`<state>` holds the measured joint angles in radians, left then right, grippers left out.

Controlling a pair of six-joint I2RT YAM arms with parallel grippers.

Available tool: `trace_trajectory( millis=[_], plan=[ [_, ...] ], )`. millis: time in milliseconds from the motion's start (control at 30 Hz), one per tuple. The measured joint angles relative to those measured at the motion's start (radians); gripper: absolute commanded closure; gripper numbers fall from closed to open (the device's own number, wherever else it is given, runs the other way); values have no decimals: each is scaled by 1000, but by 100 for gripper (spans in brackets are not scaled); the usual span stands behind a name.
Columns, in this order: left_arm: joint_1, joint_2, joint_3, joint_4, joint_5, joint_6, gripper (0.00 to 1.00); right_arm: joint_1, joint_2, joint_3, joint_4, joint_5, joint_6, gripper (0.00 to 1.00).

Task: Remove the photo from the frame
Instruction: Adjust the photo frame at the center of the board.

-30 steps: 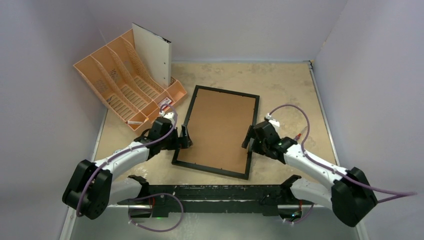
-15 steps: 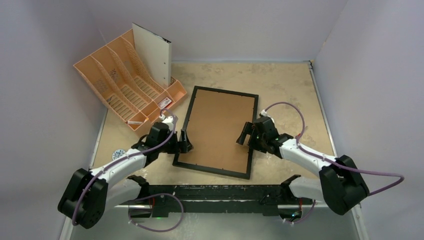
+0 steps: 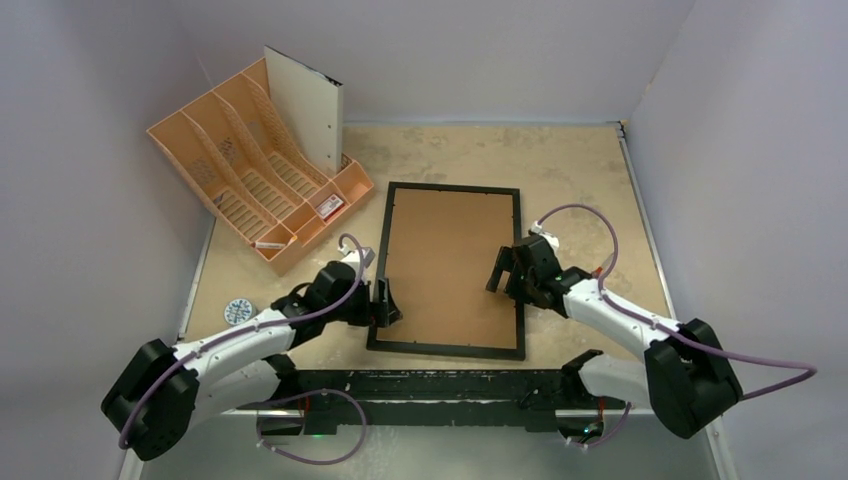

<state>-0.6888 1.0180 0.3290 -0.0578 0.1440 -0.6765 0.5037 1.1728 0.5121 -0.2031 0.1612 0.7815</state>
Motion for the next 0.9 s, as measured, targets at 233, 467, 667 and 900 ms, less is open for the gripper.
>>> trace_trajectory(
  millis=[233, 467, 667, 900],
  plan=[
    [-14, -39, 41, -140, -32, -11, 8, 10, -67, 61, -118, 57, -2, 1],
    [-14, -78, 196, -264, -100, 21, 7, -5, -179, 175, -249, 227, -8, 1],
    [-14, -79, 325, -348, -158, 93, 6, -109, -210, 184, -338, 291, -3, 1],
    [-14, -64, 401, -395, -214, 181, 6, -262, -237, 174, -391, 305, 3, 1]
  ],
)
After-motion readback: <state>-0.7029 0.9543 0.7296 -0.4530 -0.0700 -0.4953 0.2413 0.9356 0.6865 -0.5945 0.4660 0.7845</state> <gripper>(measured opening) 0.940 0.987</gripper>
